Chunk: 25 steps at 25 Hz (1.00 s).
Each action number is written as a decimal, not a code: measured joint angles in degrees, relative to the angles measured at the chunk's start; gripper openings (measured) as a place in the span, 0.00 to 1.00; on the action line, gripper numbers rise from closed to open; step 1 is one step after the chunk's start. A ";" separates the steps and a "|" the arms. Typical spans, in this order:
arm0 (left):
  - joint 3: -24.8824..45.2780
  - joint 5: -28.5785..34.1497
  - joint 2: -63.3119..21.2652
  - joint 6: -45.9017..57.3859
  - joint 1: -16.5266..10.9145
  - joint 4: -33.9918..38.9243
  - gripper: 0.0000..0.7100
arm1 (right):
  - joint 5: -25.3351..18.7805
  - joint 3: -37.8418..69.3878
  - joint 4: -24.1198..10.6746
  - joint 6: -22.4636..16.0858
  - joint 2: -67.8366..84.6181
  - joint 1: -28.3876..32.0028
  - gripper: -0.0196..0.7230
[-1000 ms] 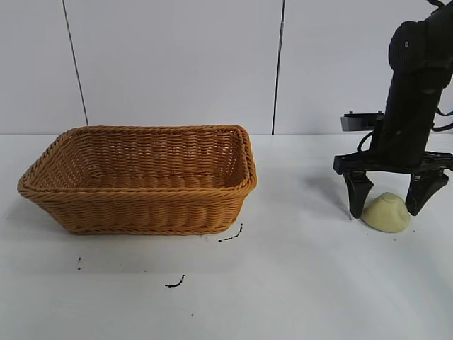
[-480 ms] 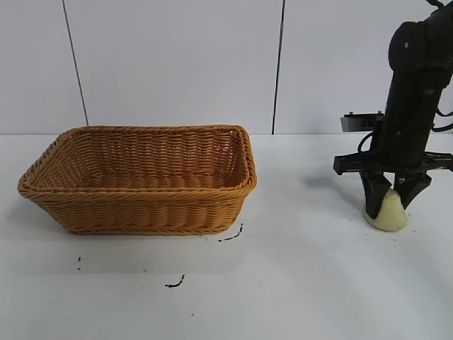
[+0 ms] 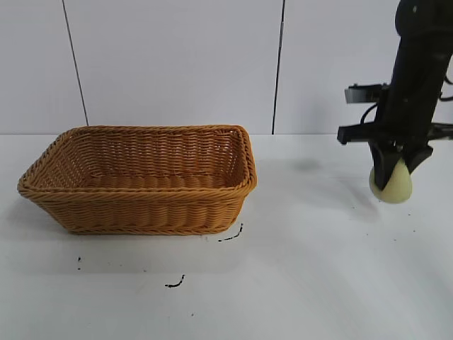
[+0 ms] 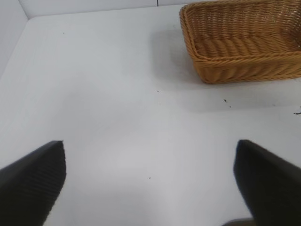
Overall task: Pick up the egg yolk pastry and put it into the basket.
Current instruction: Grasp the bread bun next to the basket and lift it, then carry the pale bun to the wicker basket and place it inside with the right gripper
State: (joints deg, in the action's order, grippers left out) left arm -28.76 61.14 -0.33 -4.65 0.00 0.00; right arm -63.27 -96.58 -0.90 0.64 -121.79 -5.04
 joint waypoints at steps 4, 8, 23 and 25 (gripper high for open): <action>0.00 0.00 0.00 0.00 0.00 0.00 0.98 | -4.25 -6.06 0.00 0.00 3.33 0.00 0.24; 0.00 0.00 0.00 0.00 0.00 0.00 0.98 | -6.02 -11.91 0.00 0.00 4.12 0.00 0.24; 0.00 0.00 0.00 0.00 0.00 0.00 0.98 | -5.71 -16.65 0.90 -0.12 4.12 -5.10 0.24; 0.00 0.00 0.00 0.00 0.00 0.00 0.98 | -4.55 -16.65 0.90 -0.12 4.12 -8.03 0.24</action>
State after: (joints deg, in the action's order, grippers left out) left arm -28.76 61.14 -0.33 -4.65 0.00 0.00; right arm -67.82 -113.23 0.00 0.52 -117.67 -13.08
